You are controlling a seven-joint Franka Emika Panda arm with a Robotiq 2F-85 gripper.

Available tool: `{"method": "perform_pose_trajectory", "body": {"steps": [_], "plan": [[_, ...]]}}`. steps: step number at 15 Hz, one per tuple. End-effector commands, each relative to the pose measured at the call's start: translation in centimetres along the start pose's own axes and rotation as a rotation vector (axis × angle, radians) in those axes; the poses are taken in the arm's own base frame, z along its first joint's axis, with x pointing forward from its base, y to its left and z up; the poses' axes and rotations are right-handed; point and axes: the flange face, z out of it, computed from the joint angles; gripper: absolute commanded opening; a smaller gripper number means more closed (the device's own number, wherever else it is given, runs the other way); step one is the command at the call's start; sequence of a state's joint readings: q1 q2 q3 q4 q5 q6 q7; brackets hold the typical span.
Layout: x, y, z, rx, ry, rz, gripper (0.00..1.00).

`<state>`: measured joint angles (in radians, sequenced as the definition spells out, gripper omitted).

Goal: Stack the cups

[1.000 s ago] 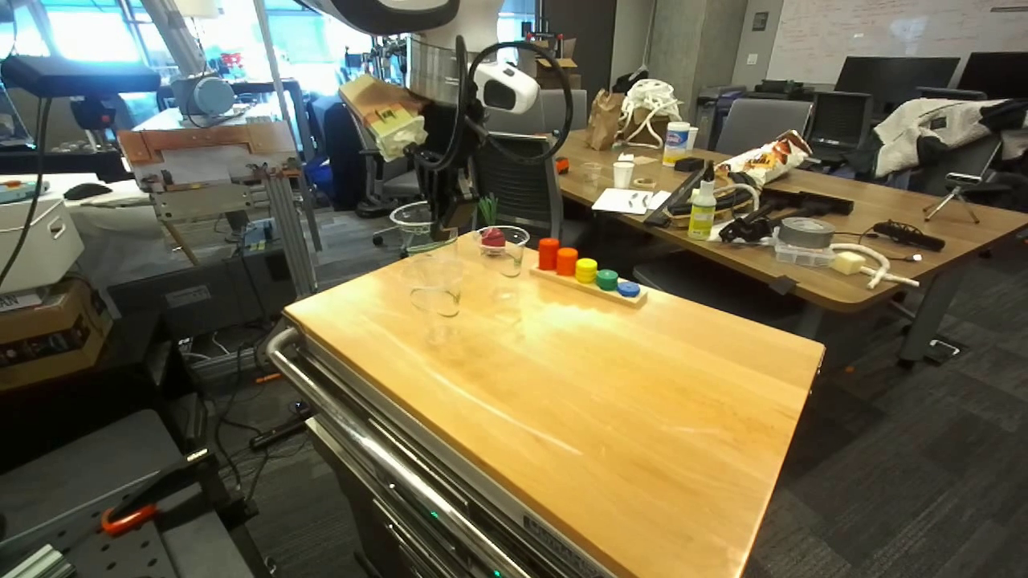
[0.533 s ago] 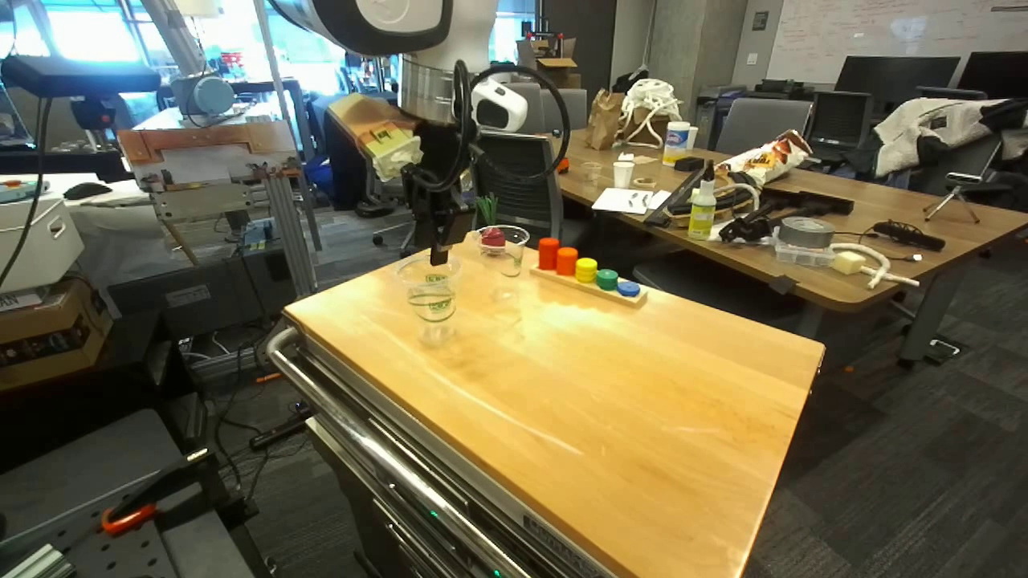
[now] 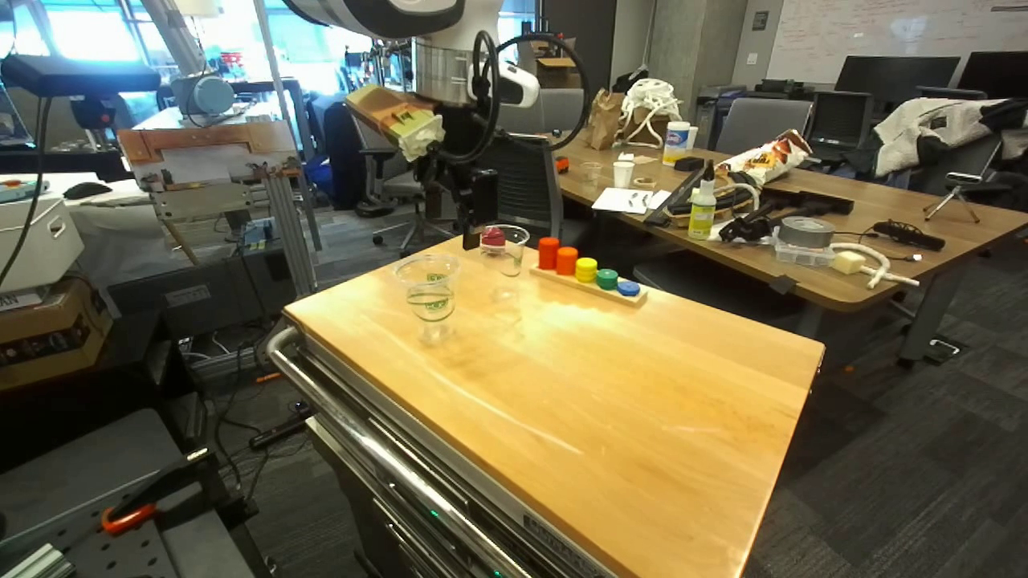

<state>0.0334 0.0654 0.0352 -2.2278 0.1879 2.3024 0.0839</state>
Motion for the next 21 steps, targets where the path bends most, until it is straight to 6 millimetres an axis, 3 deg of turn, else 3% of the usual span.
{"method": "perform_pose_trajectory", "body": {"steps": [1,6,10,11,12,14,21], "plan": [[4.2,-2.1,0.8,-0.066,0.01,-0.012,1.0],[9.3,-4.3,4.3,-0.133,0.009,-0.023,1.0],[12.9,-5.3,4.9,-0.111,0.011,0.015,1.0],[13.6,-5.2,4.9,-0.109,0.01,0.025,0.92],[14.2,-5.2,4.7,-0.111,0.011,0.031,0.74],[15.0,-4.5,4.8,-0.124,-0.002,0.049,0.68],[14.5,-2.4,8.8,-0.153,-0.11,0.083,0.15]]}}
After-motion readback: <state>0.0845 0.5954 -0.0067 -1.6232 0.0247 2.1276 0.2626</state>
